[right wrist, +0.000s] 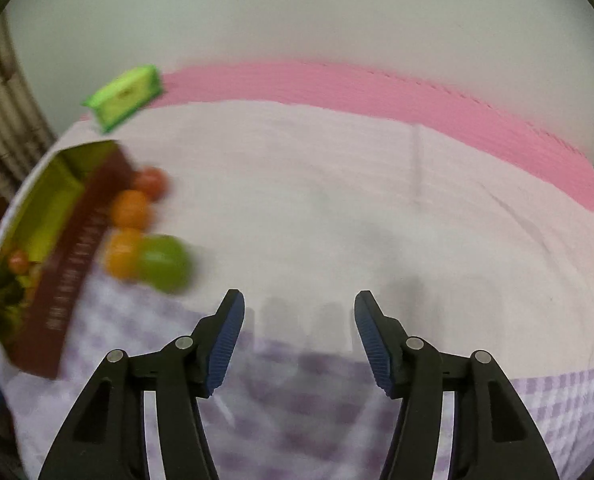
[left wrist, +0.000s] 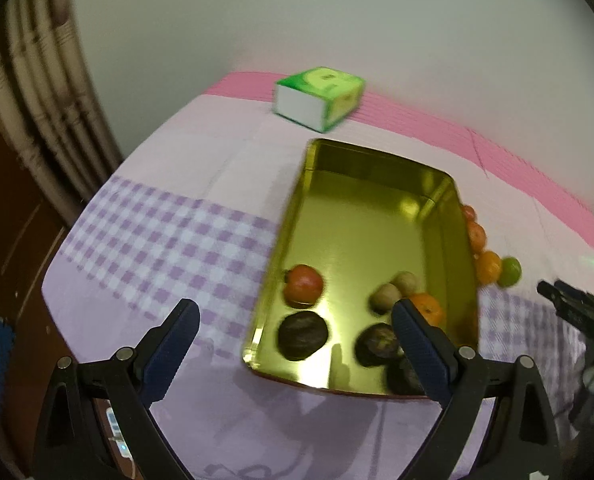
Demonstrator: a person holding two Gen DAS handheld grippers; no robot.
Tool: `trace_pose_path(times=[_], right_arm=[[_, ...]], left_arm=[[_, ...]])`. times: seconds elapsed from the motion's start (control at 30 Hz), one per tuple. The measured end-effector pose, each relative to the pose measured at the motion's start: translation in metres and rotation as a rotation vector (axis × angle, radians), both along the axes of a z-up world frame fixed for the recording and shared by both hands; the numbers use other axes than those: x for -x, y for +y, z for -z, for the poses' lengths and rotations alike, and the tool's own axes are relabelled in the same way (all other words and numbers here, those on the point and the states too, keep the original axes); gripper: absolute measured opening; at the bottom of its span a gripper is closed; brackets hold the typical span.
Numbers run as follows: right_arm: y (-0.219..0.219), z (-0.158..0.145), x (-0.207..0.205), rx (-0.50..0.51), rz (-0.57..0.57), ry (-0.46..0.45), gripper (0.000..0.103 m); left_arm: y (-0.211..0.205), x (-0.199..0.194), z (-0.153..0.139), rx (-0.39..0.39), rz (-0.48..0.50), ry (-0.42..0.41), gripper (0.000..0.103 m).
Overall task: Organize fruits
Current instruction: 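Move the left gripper toward the orange tangerine beside the tray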
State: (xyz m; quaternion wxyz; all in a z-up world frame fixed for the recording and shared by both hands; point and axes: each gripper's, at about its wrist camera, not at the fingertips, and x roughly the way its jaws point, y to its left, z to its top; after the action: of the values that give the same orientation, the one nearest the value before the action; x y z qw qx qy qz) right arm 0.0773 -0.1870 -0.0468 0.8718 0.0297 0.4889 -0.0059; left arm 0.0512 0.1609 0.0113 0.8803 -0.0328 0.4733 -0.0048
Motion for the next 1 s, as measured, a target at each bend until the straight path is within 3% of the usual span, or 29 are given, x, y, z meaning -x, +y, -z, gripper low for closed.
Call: trace_pose_path(times=[0.27,0.4,0.6,0.87,1.0], right_arm=[[-0.027,0.019,-0.012,0.038,0.029,-0.036,0.073],[-0.028,0.022,-0.016,0.058,0.004,-0.058,0.085],[-0.038,0.025,-0.015,0.045,0.011,-0.079,0.094],[-0.038,0.027,-0.017,0.048,0.012,-0.073,0.102],[-0.04,0.027,-0.016,0.046,0.008,-0.07,0.103]], left_arm=[[-0.067,-0.013,-0.007,0.008,0.141,0.0,0.092],[-0.106,-0.02,-0.005,-0.005,0.222,-0.002,0.078],[-0.154,-0.031,0.01,0.007,0.333,0.044,0.058],[-0.187,-0.052,0.033,0.016,0.393,0.104,0.051],[-0.195,-0.061,0.044,0.002,0.401,0.126,0.042]])
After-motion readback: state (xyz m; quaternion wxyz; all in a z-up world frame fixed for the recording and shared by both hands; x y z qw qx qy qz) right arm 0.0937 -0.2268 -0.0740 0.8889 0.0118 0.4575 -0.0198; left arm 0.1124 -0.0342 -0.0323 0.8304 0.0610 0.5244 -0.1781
